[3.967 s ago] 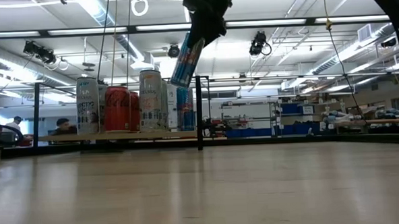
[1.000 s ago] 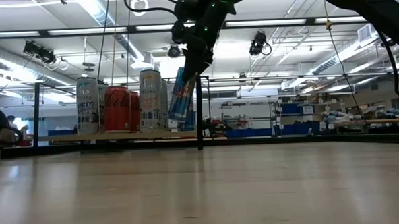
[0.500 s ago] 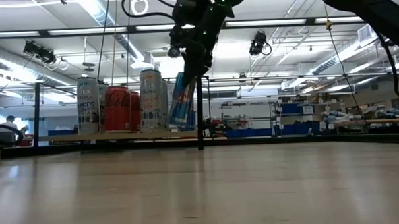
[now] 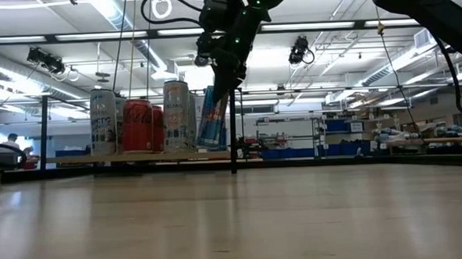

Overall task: Place canned beverage on shelf
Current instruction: Put the white-yellow soda can on the shelf aligned with the other white-yellow soda can

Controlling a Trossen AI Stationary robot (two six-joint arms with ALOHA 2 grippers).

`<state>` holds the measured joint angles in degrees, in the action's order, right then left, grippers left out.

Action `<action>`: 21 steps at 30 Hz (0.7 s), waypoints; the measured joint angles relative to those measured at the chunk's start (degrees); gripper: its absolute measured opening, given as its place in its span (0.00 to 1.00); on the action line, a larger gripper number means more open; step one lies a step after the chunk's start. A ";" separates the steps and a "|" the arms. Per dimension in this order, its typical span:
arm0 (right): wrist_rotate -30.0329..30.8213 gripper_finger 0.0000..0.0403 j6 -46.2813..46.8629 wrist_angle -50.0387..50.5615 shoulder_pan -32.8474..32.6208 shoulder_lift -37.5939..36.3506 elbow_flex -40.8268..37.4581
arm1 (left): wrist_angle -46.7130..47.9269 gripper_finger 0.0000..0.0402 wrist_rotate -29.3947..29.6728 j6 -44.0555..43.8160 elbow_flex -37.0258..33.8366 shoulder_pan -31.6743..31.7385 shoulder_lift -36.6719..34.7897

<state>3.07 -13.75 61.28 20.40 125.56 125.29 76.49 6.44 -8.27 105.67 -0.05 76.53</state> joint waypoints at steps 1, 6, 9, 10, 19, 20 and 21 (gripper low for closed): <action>0.01 0.66 -0.01 0.01 0.00 0.00 0.00 | 0.00 0.76 0.00 -0.01 0.00 -0.02 0.00; 0.10 0.68 -0.14 0.02 0.00 0.00 0.00 | 0.01 0.76 0.01 0.00 0.00 -0.01 0.00; 0.18 0.69 -0.17 0.02 0.00 0.00 0.00 | 0.02 0.76 0.00 -0.02 0.00 0.00 0.00; 0.27 0.69 -0.17 0.01 -0.02 0.00 -0.01 | 0.02 0.76 0.00 -0.02 0.00 0.00 0.00; 0.50 0.73 -0.36 -0.38 0.00 0.00 0.00 | 0.04 0.76 0.00 -0.03 0.00 -0.01 0.00; 0.52 0.74 -0.50 -0.45 0.00 0.00 0.00 | 0.04 0.76 0.00 -0.05 0.00 -0.01 0.00; 0.52 0.74 -0.86 -0.57 0.00 0.00 -0.01 | 0.04 0.76 0.00 -0.05 0.00 -0.02 0.00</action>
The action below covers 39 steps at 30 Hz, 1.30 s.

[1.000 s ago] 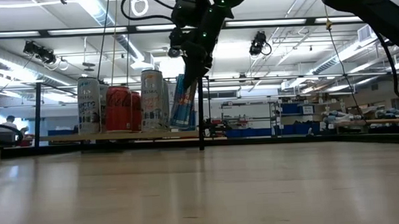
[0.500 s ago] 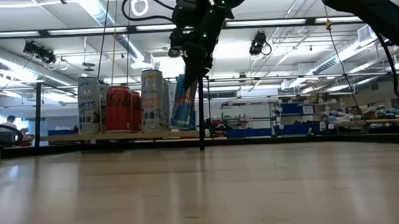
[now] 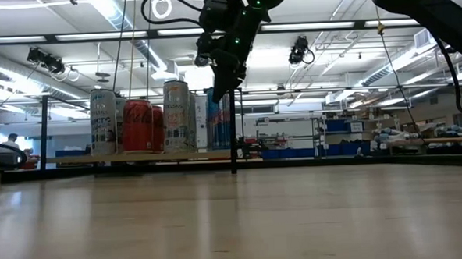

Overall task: Place canned beverage on shelf
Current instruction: Put the white-yellow soda can on the shelf aligned with the other white-yellow soda can

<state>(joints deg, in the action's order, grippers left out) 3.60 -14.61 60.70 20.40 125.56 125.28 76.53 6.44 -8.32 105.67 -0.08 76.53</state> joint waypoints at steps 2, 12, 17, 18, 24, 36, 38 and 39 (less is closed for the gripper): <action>0.00 0.75 -0.61 -0.36 0.02 0.00 -0.01 | 0.01 0.76 0.00 0.00 0.00 0.00 0.00; 0.22 0.75 -2.82 -2.30 0.32 0.02 -0.03 | 0.01 0.76 0.00 0.00 0.00 0.02 0.00; -0.19 0.75 -2.97 -4.52 0.37 0.07 -0.03 | 0.01 0.76 0.00 0.00 0.00 0.02 0.00; -0.56 0.75 -2.97 -4.86 0.39 0.06 -0.03 | 0.01 0.76 0.00 0.01 0.00 0.01 0.00; -2.01 0.75 -3.41 -5.16 0.31 0.07 -0.03 | 0.03 0.76 0.00 0.04 0.00 0.02 0.00; -0.25 0.75 -3.61 -3.42 -0.17 -0.95 4.54 | 0.09 0.76 -0.02 0.09 0.00 0.02 0.00; -0.31 0.75 -3.61 -3.07 -0.49 -1.01 5.89 | 0.20 0.76 -0.02 0.09 0.00 0.00 0.00; -0.31 0.75 -3.61 -2.40 -0.68 -1.01 6.76 | 0.29 0.76 -0.02 0.09 0.00 0.00 0.00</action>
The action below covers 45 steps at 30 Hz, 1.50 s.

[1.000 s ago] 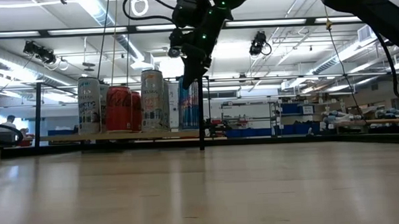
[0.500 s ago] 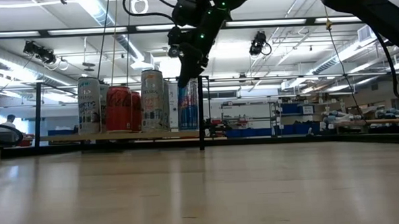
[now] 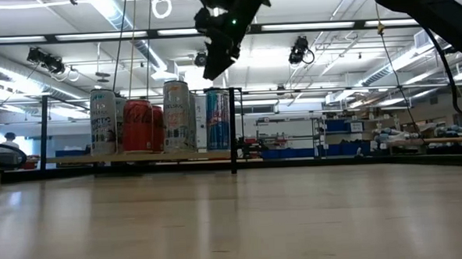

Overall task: Place canned beverage on shelf
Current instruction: Put the white-yellow soda can on the shelf aligned with the other white-yellow soda can

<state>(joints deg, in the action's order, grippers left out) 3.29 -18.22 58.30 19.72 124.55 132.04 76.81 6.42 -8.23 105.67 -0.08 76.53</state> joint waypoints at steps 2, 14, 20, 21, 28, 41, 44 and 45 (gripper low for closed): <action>-0.19 0.75 0.00 3.22 -0.32 0.00 2.25 | 0.07 0.76 0.00 0.01 -0.02 0.01 0.00; 0.12 0.71 1.33 8.25 -0.48 -1.00 1.71 | 1.07 0.76 -0.02 -0.03 -0.02 -0.02 0.00; 0.41 0.60 1.09 8.04 -0.41 -1.03 -0.67 | 1.06 0.76 -0.01 -0.01 -0.02 -0.02 0.02; 0.31 0.58 1.03 8.07 -0.41 -0.99 -1.06 | 1.05 0.76 0.00 0.00 -0.02 -0.02 0.02; 1.36 0.39 1.09 7.06 0.02 -0.98 -1.28 | 1.03 0.76 0.00 0.00 -0.02 -0.02 0.02; 1.16 0.19 1.53 4.70 0.24 -0.98 -4.34 | 1.00 0.76 0.01 0.00 -0.02 -0.02 0.02; 1.40 0.19 1.55 4.37 0.26 -0.98 -4.34 | 1.00 0.76 0.02 0.01 -0.02 -0.02 0.02; 1.42 0.19 1.55 4.58 0.37 -0.98 -4.34 | 0.99 0.76 0.02 0.00 -0.02 -0.02 0.02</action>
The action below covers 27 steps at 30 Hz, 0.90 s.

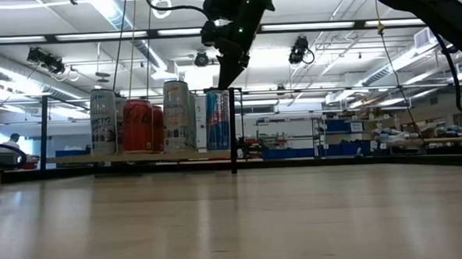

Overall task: Place canned beverage on shelf
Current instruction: Put the white-yellow soda can on the shelf aligned with the other white-yellow soda can

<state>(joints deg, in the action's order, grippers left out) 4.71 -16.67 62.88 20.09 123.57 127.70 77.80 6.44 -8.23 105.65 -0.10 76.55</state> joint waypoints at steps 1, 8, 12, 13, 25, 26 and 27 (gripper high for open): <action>0.00 0.19 0.02 0.35 0.13 0.02 0.00 | 0.00 0.76 0.00 0.00 0.00 0.00 0.00; -1.45 0.20 2.04 -0.62 0.68 0.02 -0.01 | 0.00 0.76 0.00 0.00 0.00 0.00 0.00; -2.59 0.20 2.14 -1.06 0.77 0.02 0.00 | 0.00 0.76 0.00 0.02 0.00 0.00 0.00; -2.76 0.20 2.14 -1.54 0.77 0.01 -0.01 | -0.01 0.76 0.00 0.00 0.00 0.00 0.00; -5.19 0.20 3.02 -1.59 0.79 0.01 0.00 | -0.02 0.76 0.00 0.04 0.00 0.00 0.00; -5.61 0.20 3.04 -1.56 0.79 0.02 0.00 | -0.02 0.76 0.00 0.04 0.00 0.00 0.00; -6.07 0.20 3.04 -1.56 0.79 0.02 0.00 | -0.02 0.76 0.00 0.04 0.00 0.00 0.00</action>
<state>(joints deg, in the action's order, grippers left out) -1.36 -13.63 61.32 20.88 123.59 127.70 77.78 6.44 -8.19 105.65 -0.10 76.55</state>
